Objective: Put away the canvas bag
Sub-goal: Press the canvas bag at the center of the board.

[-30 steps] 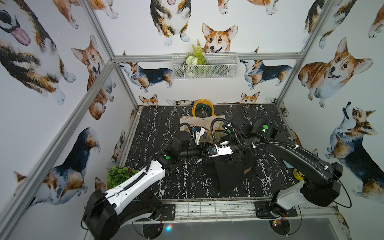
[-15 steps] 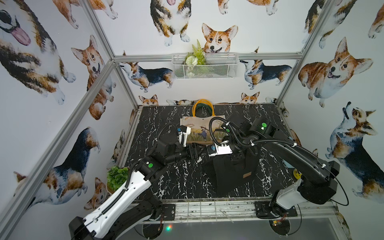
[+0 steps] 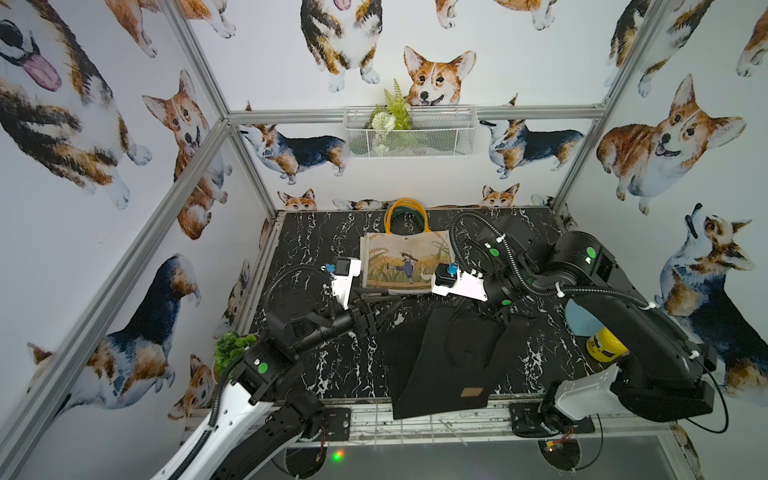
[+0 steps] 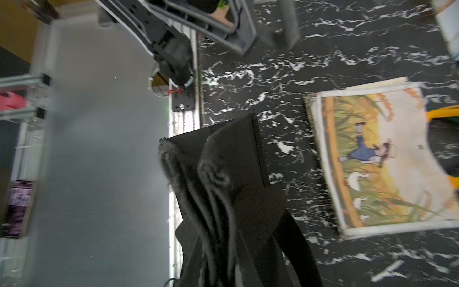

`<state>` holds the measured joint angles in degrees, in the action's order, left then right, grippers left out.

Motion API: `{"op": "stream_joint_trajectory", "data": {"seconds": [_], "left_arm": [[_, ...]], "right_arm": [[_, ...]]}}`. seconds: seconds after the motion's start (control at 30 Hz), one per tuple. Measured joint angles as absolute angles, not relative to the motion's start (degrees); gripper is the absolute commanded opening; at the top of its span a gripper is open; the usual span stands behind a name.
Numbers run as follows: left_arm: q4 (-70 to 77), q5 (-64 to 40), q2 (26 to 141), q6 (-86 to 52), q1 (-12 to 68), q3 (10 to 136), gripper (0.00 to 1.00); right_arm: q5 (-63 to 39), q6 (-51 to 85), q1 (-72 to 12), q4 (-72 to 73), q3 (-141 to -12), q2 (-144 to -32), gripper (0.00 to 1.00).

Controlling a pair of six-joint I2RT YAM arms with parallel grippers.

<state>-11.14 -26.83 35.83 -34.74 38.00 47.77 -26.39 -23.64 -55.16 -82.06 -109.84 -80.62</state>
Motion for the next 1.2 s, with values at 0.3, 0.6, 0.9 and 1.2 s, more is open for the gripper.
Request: {"op": "stream_joint_trajectory", "data": {"seconds": [0.3, 0.6, 0.9, 1.2], "left_arm": [[7.6, -43.5, 41.2, -39.5, 38.3, 47.0, 0.65], [10.7, -47.8, 42.0, -40.7, 41.5, 47.5, 0.65], [5.9, -44.4, 44.6, -36.1, 50.4, 50.3, 0.64], [-4.5, -39.0, 43.3, -27.6, 51.8, 50.9, 0.48]], "right_arm": [[-45.6, -11.6, -56.3, -82.7, -104.7, -79.9, 0.0], [-46.5, -2.2, -56.5, -78.0, -103.9, -80.6, 0.0], [-44.8, 0.2, -54.3, -78.1, -108.9, -85.4, 0.0], [-43.0, 0.1, -48.6, -83.3, -116.5, -85.4, 0.0]]}}
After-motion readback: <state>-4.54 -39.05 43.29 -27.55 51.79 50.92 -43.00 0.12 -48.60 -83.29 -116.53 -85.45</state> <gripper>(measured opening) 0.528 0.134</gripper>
